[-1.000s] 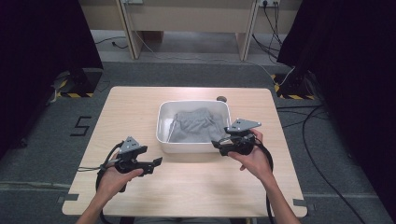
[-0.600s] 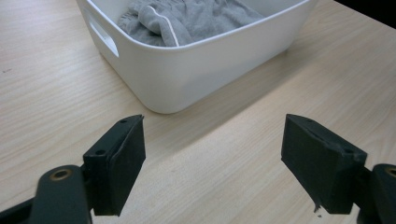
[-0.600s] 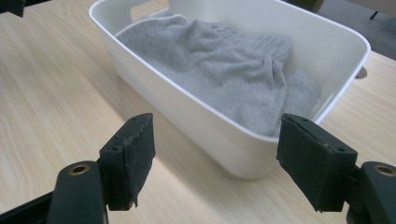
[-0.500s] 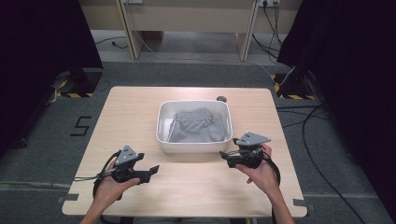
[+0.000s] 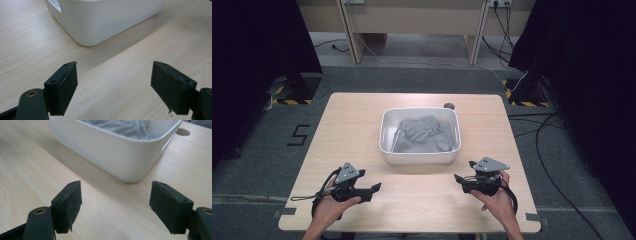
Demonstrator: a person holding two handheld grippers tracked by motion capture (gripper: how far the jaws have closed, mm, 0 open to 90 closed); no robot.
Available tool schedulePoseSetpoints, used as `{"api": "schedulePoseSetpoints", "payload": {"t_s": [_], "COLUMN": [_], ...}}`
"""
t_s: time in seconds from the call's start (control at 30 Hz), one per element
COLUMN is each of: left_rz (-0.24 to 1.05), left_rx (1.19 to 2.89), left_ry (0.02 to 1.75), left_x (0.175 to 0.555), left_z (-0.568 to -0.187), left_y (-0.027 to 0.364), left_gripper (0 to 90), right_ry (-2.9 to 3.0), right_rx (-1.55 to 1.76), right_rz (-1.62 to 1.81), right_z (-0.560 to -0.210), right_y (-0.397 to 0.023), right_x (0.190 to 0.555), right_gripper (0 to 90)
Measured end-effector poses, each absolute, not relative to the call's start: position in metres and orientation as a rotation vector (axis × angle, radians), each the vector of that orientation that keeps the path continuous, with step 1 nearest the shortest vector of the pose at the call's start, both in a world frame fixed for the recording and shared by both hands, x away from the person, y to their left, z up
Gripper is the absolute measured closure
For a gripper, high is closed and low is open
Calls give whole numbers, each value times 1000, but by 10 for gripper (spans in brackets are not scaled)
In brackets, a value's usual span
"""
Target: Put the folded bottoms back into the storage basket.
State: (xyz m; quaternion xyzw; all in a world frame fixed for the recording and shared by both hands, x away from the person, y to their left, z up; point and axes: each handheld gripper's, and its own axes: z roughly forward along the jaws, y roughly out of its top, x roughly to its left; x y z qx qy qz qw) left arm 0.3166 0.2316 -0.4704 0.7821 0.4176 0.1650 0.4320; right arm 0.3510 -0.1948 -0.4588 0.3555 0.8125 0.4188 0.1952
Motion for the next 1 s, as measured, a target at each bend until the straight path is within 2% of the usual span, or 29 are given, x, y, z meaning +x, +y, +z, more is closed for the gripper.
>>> {"api": "schedulePoseSetpoints", "payload": {"t_s": [0.27, 1.0], "left_rz": [402, 440], "left_rx": [1961, 2068], "left_ry": [1066, 1077], "left_x": [315, 310], "left_z": [-485, -522], "left_y": [235, 245], "left_gripper": [208, 175], "right_ry": [2310, 2391], "right_rx": [1024, 1064], "right_rz": [1124, 1023], "right_z": [-482, -513], "right_y": [-195, -194], "right_x": [345, 337], "right_gripper": [254, 219]}}
